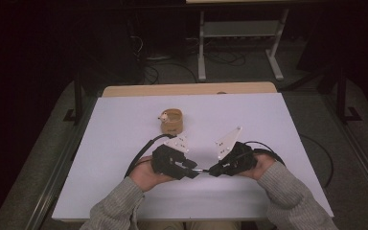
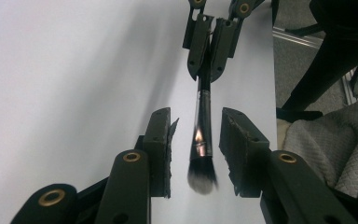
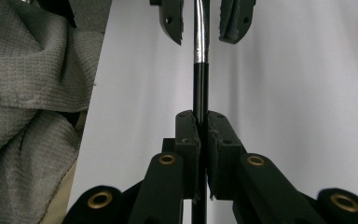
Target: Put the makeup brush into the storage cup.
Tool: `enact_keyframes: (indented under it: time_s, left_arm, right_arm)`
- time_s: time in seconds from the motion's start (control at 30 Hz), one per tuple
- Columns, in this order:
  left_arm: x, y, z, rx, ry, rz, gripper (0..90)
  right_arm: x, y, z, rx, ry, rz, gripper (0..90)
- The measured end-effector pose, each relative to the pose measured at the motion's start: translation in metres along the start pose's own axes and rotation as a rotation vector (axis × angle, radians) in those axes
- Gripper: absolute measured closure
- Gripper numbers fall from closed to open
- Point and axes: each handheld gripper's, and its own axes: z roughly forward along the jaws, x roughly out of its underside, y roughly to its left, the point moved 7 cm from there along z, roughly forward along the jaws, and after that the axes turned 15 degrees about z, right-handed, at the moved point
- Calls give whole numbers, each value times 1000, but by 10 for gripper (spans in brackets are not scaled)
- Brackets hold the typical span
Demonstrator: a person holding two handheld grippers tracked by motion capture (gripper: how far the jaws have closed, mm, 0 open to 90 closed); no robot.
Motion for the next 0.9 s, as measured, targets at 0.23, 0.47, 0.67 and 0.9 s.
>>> enact_keyframes:
  time_s: [0.23,0.47,0.67,0.9]
  left_arm:
    - [1,-1,1,21,-4,-7,759]
    - [2,-3,0,45,-3,4,824]
    - [6,-4,-2,44,31,6,833]
    - [5,-6,-3,57,33,18,833]
  right_arm:
    - [-8,4,4,0,-16,-27,831]
    - [-9,4,7,3,-15,-36,819]
    - [-8,6,7,57,16,-36,728]
    - [-2,9,11,87,75,-58,821]
